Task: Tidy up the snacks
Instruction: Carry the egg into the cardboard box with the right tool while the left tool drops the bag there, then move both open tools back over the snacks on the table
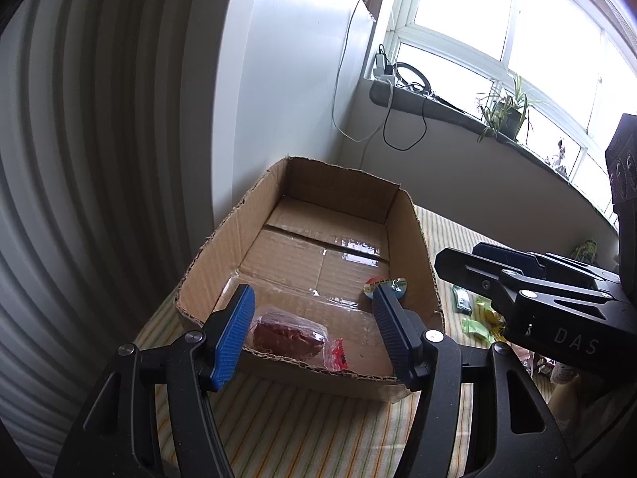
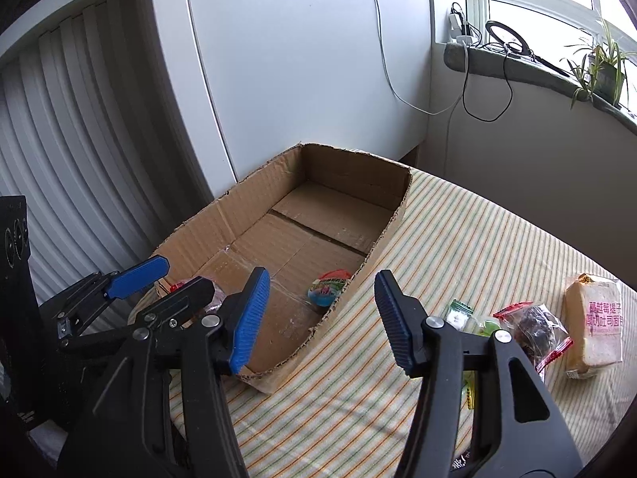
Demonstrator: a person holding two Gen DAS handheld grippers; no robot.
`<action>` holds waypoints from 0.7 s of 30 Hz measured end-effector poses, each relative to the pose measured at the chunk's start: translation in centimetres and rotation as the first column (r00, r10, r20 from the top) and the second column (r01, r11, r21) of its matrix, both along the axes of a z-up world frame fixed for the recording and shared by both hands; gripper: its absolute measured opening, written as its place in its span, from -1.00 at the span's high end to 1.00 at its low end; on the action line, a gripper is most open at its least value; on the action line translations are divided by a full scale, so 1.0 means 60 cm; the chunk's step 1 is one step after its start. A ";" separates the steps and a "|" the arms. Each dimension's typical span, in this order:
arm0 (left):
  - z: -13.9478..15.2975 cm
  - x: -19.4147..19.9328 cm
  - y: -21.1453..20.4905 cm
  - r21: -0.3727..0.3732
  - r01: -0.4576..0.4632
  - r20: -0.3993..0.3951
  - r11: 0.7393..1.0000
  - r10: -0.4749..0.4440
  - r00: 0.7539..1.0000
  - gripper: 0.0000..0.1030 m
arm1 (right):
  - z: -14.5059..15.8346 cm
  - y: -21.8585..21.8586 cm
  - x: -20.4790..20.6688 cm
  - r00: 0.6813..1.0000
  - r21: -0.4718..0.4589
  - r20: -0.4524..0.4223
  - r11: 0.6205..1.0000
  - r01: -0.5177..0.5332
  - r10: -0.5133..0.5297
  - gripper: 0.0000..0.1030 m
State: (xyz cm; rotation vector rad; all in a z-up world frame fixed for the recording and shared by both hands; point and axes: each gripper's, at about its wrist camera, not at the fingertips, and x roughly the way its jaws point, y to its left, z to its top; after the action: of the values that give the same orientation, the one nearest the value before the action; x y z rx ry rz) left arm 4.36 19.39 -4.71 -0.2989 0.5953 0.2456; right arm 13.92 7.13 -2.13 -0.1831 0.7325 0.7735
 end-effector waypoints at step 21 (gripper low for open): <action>0.018 -0.007 -0.104 -0.003 0.138 0.006 0.990 -0.138 0.990 -0.19 | -0.012 -0.284 -0.014 0.985 -0.098 0.032 0.980 0.173 -0.171 -0.41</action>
State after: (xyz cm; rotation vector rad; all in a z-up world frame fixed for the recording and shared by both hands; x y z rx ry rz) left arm 3.93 13.14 -3.62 -0.2604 0.6080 0.1103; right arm 13.10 -9.94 -2.86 -0.2160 0.7549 0.5694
